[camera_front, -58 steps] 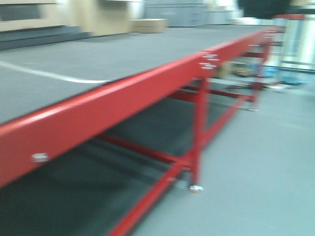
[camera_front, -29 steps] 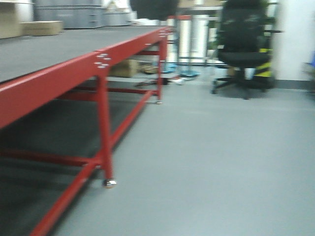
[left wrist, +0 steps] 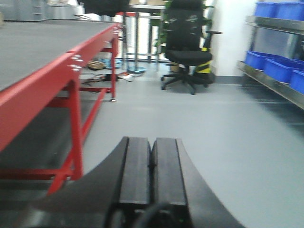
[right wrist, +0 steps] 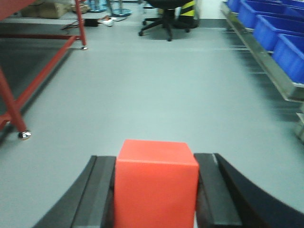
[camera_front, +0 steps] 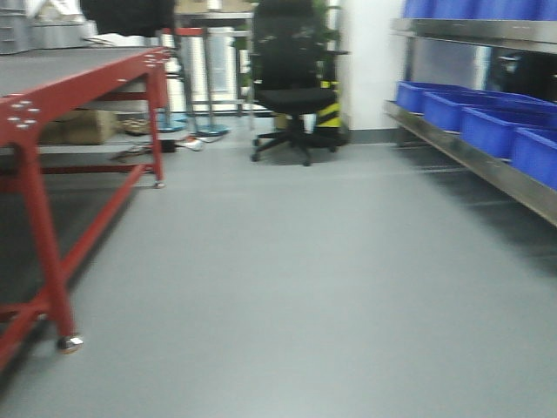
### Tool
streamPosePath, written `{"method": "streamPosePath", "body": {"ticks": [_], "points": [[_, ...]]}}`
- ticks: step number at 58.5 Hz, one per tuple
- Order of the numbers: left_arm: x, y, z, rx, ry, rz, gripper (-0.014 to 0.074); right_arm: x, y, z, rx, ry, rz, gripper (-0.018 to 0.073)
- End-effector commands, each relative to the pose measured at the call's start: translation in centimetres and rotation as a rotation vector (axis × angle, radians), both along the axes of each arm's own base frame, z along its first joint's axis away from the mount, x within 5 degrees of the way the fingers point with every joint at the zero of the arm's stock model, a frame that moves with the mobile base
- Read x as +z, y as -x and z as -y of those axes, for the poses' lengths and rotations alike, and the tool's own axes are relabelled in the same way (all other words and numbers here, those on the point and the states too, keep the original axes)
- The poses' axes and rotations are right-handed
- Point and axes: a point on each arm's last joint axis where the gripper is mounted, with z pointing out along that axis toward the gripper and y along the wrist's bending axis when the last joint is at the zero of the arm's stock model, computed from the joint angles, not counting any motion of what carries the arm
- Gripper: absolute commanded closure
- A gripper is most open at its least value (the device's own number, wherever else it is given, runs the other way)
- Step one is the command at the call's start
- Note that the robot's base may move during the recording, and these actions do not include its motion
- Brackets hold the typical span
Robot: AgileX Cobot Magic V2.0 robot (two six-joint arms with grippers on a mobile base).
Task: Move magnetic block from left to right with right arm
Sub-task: 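Drive the base away from the platform holding the cube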
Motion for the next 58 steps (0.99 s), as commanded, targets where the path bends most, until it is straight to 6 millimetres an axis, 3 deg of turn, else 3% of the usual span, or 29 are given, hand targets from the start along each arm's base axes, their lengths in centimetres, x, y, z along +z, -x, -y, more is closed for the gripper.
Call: {"method": "streamPosePath", "body": {"ticks": [1, 58], "points": [[0.53, 0.12, -0.04, 0.000, 0.014, 0.085, 0.0722, 1.48, -0.15, 0.00, -0.002, 0.000, 0.093, 0.0335], [0.53, 0.12, -0.04, 0.000, 0.014, 0.085, 0.0722, 1.48, -0.15, 0.00, -0.002, 0.000, 0.093, 0.0335]]}}
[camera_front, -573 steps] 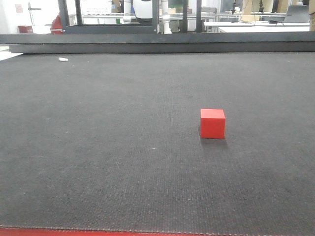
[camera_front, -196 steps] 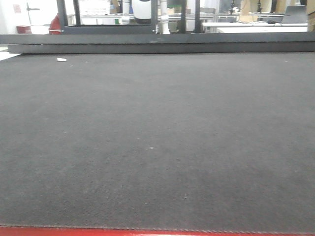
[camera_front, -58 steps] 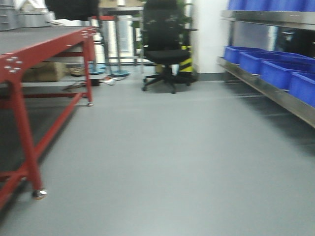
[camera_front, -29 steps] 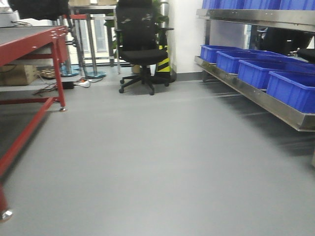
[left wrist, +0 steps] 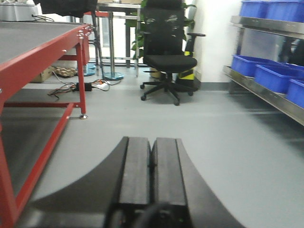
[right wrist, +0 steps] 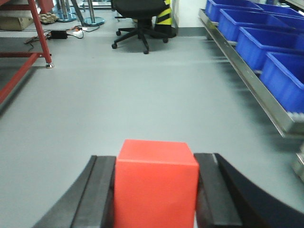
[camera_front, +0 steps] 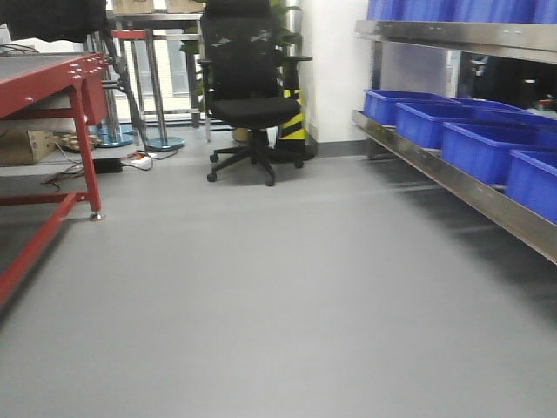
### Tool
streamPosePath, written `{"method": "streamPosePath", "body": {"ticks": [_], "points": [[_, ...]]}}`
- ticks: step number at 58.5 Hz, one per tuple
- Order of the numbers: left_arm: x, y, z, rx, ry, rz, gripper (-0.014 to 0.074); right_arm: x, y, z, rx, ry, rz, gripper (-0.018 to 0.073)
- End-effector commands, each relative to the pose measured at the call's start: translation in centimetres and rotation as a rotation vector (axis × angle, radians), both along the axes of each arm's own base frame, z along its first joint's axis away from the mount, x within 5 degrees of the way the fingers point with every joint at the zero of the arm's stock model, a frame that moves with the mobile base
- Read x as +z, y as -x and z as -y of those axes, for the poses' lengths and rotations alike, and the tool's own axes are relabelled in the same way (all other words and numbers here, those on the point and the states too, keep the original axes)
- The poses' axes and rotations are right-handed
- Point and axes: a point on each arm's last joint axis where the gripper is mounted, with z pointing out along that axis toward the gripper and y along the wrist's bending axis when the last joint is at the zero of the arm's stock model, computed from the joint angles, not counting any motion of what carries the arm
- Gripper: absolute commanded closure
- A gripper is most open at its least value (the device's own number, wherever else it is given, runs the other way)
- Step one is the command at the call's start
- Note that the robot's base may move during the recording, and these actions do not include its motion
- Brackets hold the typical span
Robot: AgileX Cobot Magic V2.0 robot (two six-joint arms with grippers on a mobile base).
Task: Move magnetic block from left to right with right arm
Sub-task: 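Drive the base away from the platform holding the cube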
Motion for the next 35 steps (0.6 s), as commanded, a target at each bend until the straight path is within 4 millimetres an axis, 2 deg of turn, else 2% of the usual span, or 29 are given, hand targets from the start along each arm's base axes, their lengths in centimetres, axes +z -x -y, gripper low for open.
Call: {"method": "streamPosePath", "body": {"ticks": [1, 35], "points": [[0.53, 0.12, -0.04, 0.000, 0.014, 0.085, 0.0722, 1.47, -0.19, 0.01, -0.003, 0.002, 0.091, 0.0335], [0.53, 0.12, -0.04, 0.000, 0.014, 0.085, 0.0722, 1.48, -0.19, 0.01, -0.003, 0.002, 0.092, 0.0335]]}}
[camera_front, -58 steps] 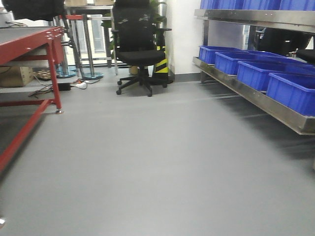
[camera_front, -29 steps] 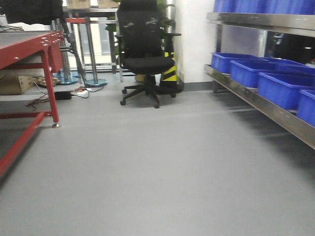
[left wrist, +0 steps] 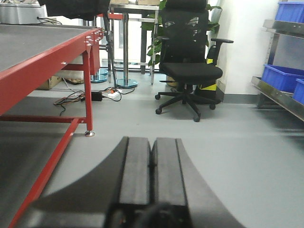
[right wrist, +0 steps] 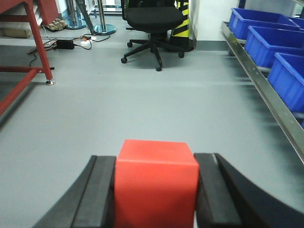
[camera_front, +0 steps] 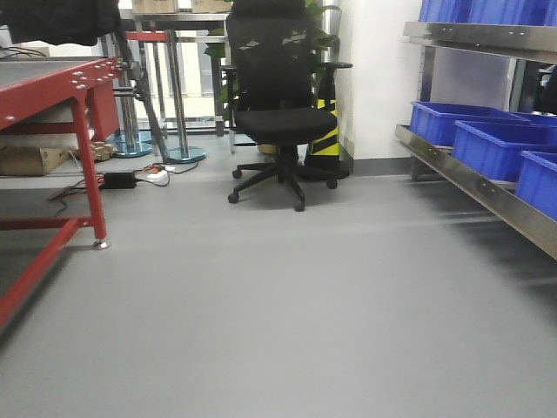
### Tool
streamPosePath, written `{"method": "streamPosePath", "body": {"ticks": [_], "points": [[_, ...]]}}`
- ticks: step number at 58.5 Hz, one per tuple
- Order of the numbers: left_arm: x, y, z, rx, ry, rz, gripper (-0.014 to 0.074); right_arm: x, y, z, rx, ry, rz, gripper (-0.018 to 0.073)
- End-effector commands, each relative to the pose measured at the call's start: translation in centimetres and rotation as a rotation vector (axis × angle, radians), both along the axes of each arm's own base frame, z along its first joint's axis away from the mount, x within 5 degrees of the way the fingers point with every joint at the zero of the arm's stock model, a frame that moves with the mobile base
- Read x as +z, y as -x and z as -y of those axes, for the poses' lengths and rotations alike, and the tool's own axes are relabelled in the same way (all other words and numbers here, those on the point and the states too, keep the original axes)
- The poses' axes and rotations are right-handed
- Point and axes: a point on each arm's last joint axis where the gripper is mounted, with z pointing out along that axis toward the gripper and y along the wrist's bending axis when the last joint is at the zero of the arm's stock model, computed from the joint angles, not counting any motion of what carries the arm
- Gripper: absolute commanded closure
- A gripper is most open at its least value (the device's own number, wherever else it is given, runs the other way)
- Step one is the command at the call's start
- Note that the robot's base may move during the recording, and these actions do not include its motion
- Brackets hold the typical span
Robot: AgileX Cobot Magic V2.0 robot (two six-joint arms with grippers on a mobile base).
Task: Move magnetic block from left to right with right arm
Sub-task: 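Drive the base away from the platform holding the cube, then turn the base toward the other carpeted area, cube held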
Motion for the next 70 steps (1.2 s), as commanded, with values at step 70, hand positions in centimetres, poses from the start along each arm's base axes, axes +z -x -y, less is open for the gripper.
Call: {"method": "streamPosePath", "body": {"ticks": [70], "points": [[0.51, 0.09, -0.04, 0.000, 0.014, 0.081, 0.0722, 1.48, -0.19, 0.01, -0.003, 0.002, 0.092, 0.0335]]}}
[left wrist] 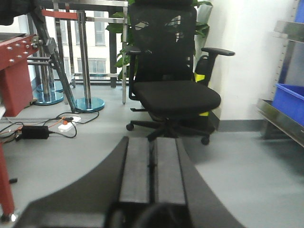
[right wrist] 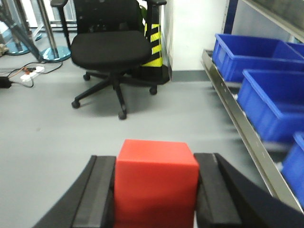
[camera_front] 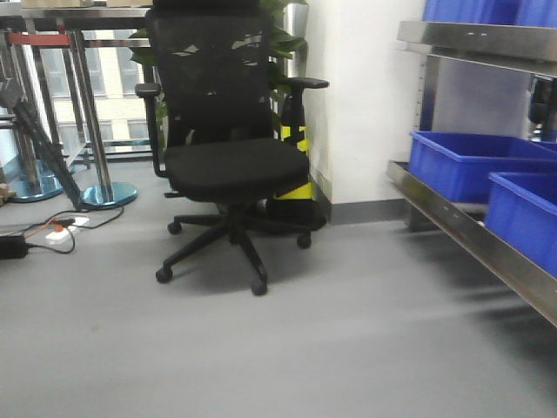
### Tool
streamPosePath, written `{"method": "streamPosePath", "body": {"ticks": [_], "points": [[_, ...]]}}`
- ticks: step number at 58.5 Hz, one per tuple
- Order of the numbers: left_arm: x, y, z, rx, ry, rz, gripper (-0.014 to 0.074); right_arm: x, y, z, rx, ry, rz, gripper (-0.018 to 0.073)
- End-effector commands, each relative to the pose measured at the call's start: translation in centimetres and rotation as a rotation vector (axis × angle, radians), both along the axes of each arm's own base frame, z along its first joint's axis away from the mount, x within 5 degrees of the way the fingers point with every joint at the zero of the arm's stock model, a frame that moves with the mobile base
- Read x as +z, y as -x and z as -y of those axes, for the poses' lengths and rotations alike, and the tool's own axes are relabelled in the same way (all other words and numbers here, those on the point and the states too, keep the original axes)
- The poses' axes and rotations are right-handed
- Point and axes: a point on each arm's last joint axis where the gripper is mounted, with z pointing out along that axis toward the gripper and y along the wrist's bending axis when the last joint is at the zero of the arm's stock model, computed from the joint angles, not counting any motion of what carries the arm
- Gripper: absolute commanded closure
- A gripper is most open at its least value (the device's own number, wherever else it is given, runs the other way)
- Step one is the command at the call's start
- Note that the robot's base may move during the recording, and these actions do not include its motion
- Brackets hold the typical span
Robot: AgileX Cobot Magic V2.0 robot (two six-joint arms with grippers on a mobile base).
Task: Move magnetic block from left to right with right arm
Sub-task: 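Turn the base toward the other carpeted area, cube held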
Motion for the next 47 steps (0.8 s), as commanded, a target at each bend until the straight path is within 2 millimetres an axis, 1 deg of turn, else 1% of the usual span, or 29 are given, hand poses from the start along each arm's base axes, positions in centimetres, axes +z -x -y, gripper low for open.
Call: {"method": "streamPosePath", "body": {"ticks": [1, 47], "points": [[0.51, 0.09, -0.04, 0.000, 0.014, 0.081, 0.0722, 1.48, -0.19, 0.01, -0.003, 0.002, 0.092, 0.0335], [0.51, 0.09, -0.04, 0.000, 0.014, 0.081, 0.0722, 1.48, -0.19, 0.01, -0.003, 0.002, 0.092, 0.0335]]}}
